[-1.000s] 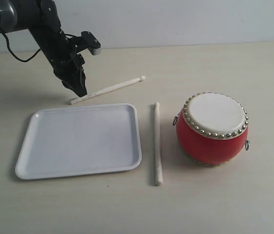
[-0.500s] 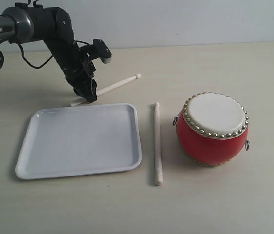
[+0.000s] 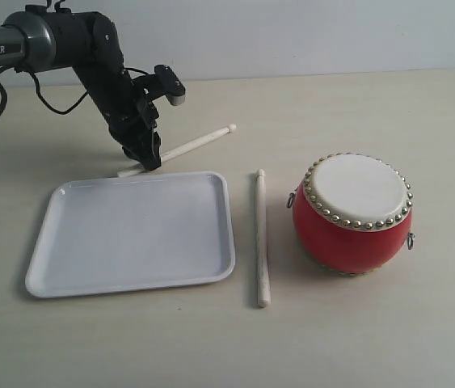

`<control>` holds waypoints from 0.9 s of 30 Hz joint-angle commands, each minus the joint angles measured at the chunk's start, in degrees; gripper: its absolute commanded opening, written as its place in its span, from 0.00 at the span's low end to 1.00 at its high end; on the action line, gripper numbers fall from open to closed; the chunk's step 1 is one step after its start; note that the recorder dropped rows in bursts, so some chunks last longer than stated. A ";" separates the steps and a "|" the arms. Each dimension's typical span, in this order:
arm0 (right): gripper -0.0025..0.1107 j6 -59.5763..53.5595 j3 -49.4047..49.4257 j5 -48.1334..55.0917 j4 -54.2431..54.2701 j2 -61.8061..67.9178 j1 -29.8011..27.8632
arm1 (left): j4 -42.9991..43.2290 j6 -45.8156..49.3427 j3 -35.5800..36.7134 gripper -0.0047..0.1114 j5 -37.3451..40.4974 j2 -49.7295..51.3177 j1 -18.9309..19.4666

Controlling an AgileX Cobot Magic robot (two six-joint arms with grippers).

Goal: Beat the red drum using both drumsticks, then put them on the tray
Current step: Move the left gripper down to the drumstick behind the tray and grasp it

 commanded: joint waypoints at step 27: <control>0.02 -0.35 0.29 -0.35 0.17 -0.39 0.10 | -1.74 -0.81 1.28 0.18 -0.87 -0.44 0.09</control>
